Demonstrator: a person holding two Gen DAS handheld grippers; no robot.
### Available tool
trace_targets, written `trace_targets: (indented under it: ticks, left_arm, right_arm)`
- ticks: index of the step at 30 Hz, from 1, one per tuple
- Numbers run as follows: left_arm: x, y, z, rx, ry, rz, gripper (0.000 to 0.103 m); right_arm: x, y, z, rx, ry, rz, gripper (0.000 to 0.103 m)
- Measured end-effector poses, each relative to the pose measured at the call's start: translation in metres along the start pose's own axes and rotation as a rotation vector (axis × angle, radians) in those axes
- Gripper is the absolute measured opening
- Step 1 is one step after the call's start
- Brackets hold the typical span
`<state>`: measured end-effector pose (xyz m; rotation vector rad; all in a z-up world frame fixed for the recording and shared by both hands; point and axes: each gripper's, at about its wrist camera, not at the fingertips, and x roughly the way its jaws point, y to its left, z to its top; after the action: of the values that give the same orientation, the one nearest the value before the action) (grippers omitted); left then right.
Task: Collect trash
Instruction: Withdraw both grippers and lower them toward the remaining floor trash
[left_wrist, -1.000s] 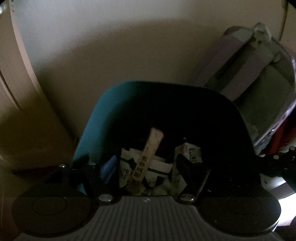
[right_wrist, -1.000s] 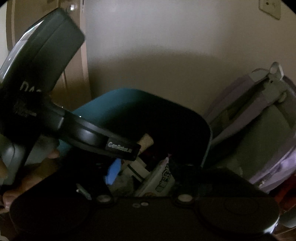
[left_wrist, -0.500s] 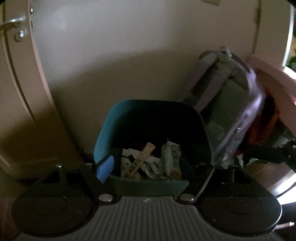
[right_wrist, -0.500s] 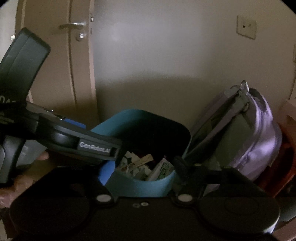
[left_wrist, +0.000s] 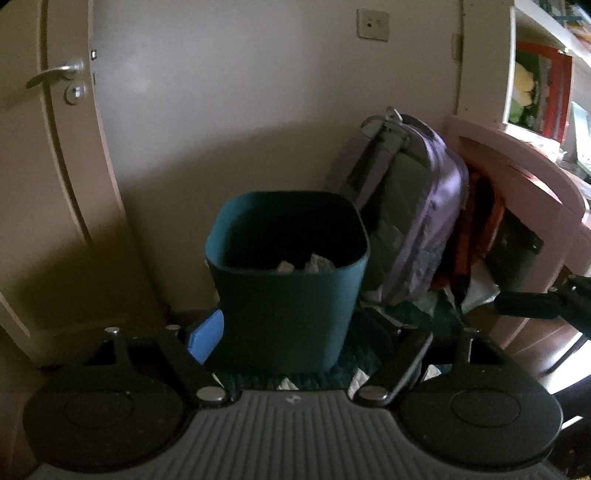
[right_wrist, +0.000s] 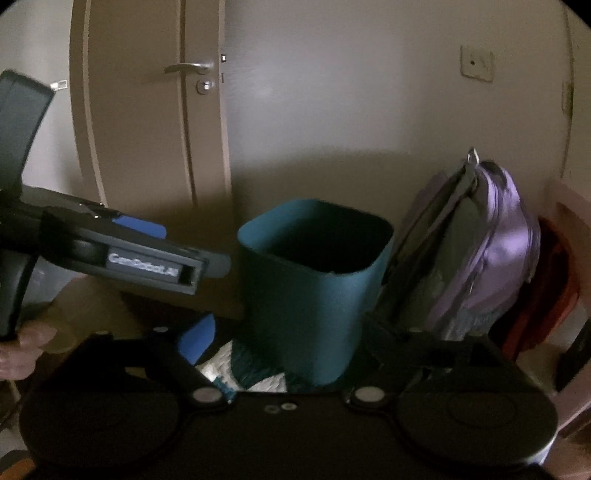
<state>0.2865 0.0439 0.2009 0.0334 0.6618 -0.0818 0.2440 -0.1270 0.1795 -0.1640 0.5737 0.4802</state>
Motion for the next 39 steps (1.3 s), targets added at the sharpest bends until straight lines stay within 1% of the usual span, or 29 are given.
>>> trace_targets:
  ticks: [3,6,8,10,11,14,16,21,26,29,32,36,39]
  left_arm:
    - [-0.013,-0.001,-0.024,-0.018,-0.007,-0.011,0.082]
    - [-0.017,0.000,-0.048,-0.041,-0.001,-0.024,0.084]
    - [-0.016,0.000,-0.064,-0.050,0.001,-0.033,0.095]
    - [-0.012,0.001,-0.084,-0.064,-0.012,-0.035,0.101]
    - [-0.009,0.001,-0.094,-0.074,-0.014,-0.036,0.101]
    - [0.009,0.001,-0.122,-0.096,0.027,-0.039,0.101]
    - [0.025,-0.001,-0.142,-0.099,0.065,-0.031,0.101]
    - [0.080,-0.010,-0.190,-0.121,0.222,0.006,0.101]
    - [0.140,-0.010,-0.238,-0.208,0.389,0.027,0.101]
    - [0.174,-0.010,-0.268,-0.248,0.492,0.052,0.101]
    - [0.212,-0.012,-0.301,-0.287,0.613,0.075,0.101]
    - [0.261,-0.014,-0.344,-0.300,0.764,0.123,0.101]
    - [0.297,-0.012,-0.377,-0.333,0.883,0.151,0.101]
  right_arm:
    - [-0.007,0.002,-0.021,0.017,0.011,0.014,0.090]
    - [-0.008,0.002,-0.043,0.035,0.029,0.028,0.093]
    - [-0.005,0.001,-0.060,0.060,0.042,0.035,0.095]
    - [-0.001,-0.001,-0.078,0.087,0.055,0.035,0.095]
    - [0.003,-0.003,-0.088,0.103,0.062,0.032,0.095]
    - [0.014,-0.010,-0.114,0.150,0.057,0.015,0.096]
    - [0.026,-0.017,-0.133,0.190,0.074,0.000,0.096]
    - [0.072,-0.035,-0.181,0.265,0.182,-0.036,0.096]
    - [0.120,-0.053,-0.219,0.318,0.268,-0.082,0.096]
    - [0.151,-0.062,-0.245,0.372,0.339,-0.097,0.095]
    - [0.183,-0.067,-0.274,0.406,0.419,-0.091,0.093]
    - [0.230,-0.069,-0.313,0.432,0.542,-0.077,0.089]
    - [0.264,-0.070,-0.341,0.447,0.628,-0.058,0.087]
